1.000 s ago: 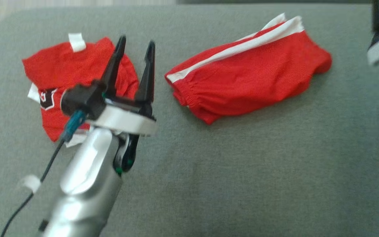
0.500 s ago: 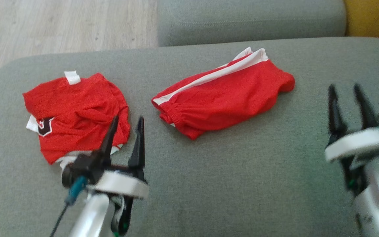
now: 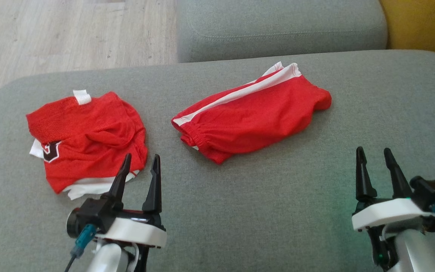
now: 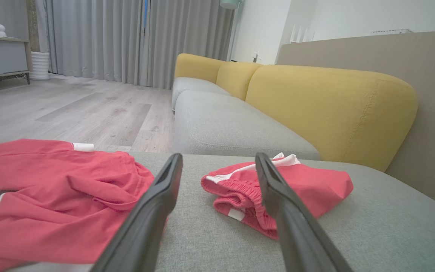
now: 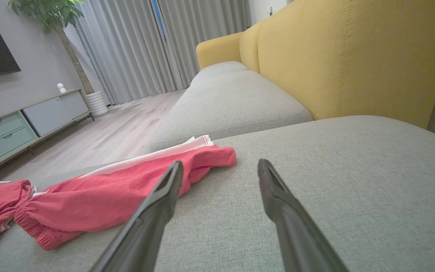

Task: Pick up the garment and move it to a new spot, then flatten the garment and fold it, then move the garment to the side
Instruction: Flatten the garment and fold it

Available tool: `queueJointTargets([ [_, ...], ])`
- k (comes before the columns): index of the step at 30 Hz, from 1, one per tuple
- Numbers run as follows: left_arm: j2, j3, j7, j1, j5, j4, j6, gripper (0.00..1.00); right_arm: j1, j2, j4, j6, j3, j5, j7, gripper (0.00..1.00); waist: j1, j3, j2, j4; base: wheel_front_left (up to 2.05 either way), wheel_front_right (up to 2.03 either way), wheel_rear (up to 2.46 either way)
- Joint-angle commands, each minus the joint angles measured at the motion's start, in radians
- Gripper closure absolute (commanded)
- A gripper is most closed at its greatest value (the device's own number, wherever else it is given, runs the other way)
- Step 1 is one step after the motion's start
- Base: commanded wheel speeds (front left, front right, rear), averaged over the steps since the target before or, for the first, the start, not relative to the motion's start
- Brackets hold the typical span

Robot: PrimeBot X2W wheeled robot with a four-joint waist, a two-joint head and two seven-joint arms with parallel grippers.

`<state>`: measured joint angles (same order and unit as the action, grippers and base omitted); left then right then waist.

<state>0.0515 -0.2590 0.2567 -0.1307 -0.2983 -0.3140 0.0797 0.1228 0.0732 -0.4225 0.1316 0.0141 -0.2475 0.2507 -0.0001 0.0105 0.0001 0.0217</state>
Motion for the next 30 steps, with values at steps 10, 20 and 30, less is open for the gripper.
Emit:
queueJointTargets([
  [10, -0.001, -0.032, 0.005, -0.101, -0.010, 0.061, 0.000, 0.00, 0.167, 0.029, 0.041, -0.001, 0.024, -0.030, -0.108, 0.00, 0.0001, 0.121, -0.0001, 0.061, 0.00, 0.00, 0.00],
  [20, -0.001, -0.095, 0.005, -0.183, -0.033, 0.065, -0.011, 0.00, 0.397, 0.092, -0.120, -0.001, 0.111, -0.151, -0.277, 0.00, 0.0001, 0.249, -0.0001, 0.156, 0.00, 0.00, 0.00],
  [30, -0.001, -0.153, 0.005, -0.235, -0.062, 0.078, -0.027, 0.00, 0.603, 0.158, -0.421, -0.001, 0.193, -0.109, -0.355, 0.00, 0.0001, 0.327, -0.0001, 0.231, 0.00, 0.00, 0.00],
])
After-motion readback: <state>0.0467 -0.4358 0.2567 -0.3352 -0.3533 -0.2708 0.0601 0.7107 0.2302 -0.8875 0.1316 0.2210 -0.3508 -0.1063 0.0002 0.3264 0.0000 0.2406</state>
